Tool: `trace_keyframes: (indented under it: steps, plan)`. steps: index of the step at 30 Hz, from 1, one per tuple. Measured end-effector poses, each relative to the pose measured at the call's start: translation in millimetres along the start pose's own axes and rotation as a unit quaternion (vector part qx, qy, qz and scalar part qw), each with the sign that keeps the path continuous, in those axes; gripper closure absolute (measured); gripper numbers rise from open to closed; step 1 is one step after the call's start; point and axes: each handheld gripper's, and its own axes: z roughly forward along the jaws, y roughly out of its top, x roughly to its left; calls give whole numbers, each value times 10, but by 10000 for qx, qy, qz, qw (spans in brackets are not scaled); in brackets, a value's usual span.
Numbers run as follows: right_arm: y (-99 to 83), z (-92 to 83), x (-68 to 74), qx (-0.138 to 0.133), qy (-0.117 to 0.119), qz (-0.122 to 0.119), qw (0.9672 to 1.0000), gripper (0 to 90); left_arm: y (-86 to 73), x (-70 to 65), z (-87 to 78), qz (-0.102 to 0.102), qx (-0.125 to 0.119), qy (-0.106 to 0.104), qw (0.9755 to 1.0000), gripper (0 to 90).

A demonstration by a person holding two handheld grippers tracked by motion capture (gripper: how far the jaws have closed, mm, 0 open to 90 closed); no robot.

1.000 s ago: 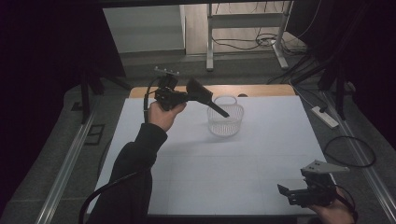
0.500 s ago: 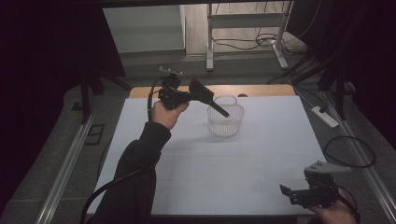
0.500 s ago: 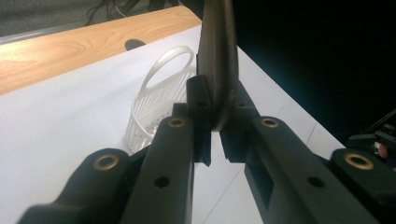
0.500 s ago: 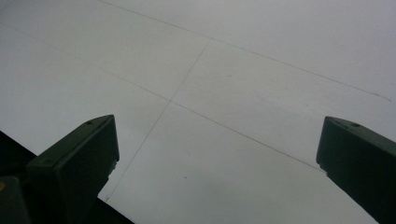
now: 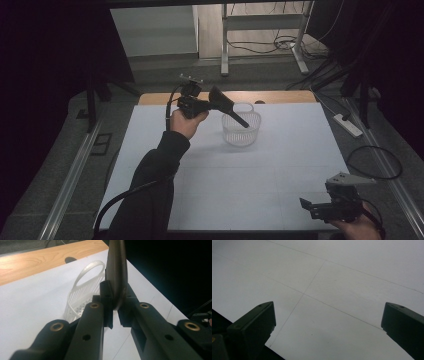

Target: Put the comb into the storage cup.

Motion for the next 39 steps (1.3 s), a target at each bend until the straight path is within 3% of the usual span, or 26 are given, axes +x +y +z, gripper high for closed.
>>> trace_keyframes:
  steps: [39]
  plan:
    - [2, 14, -6, 73, 14, -1, 10000, 0, -147, 71, 496, -201, 230, -80, 9995, 830]
